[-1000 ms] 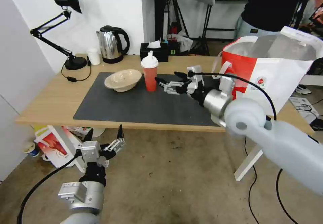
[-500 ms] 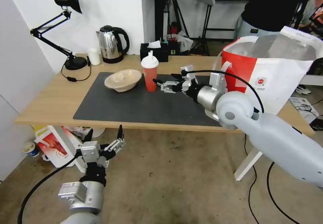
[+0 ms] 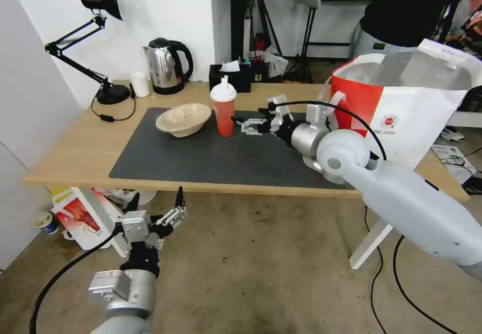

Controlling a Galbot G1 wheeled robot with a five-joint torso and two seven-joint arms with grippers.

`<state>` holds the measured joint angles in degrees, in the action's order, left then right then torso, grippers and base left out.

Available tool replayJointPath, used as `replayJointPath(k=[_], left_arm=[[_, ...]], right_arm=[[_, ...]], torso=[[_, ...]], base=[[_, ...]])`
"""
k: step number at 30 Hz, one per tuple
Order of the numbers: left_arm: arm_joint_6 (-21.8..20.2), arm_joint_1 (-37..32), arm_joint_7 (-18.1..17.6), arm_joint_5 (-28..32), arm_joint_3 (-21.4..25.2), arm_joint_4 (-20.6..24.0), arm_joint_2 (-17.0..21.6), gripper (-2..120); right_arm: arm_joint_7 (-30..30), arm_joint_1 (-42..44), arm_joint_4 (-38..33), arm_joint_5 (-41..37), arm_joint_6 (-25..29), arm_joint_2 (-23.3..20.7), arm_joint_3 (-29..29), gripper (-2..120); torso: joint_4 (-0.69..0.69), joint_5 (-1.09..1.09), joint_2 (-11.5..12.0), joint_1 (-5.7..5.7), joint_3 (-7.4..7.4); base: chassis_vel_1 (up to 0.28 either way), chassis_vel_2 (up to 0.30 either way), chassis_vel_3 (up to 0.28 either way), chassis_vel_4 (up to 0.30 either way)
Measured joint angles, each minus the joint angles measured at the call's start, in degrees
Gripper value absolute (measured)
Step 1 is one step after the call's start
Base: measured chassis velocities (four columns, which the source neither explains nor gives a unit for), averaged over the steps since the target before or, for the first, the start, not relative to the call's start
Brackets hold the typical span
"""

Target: Pick up the trash from the table and place it into the takeout bag.

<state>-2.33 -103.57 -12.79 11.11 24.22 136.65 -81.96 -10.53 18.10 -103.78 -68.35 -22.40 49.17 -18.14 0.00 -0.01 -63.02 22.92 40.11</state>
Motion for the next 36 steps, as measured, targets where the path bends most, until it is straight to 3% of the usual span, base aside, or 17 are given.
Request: replayJointPath(k=[19,36], left_arm=[[0.12,0.04,0.03,-0.63,-1.03,-0.59,-0.51,100],[0.33,0.64,0.03,-0.32,-0.60,-0.98,-0.70,100]], right_arm=[[3.43,-5.45,14.57,2.18,-0.80,7.66,-1.60,100],[5.65,-6.63,17.57,4.75,-2.84,10.40,-3.29,100]], torso=[[0.00,0.00,0.00,0.00,0.00],[-0.01,0.00,0.00,0.01,0.00]], base=[[0.000,0.000,0.000,0.000],[0.000,0.000,0.000,0.000]])
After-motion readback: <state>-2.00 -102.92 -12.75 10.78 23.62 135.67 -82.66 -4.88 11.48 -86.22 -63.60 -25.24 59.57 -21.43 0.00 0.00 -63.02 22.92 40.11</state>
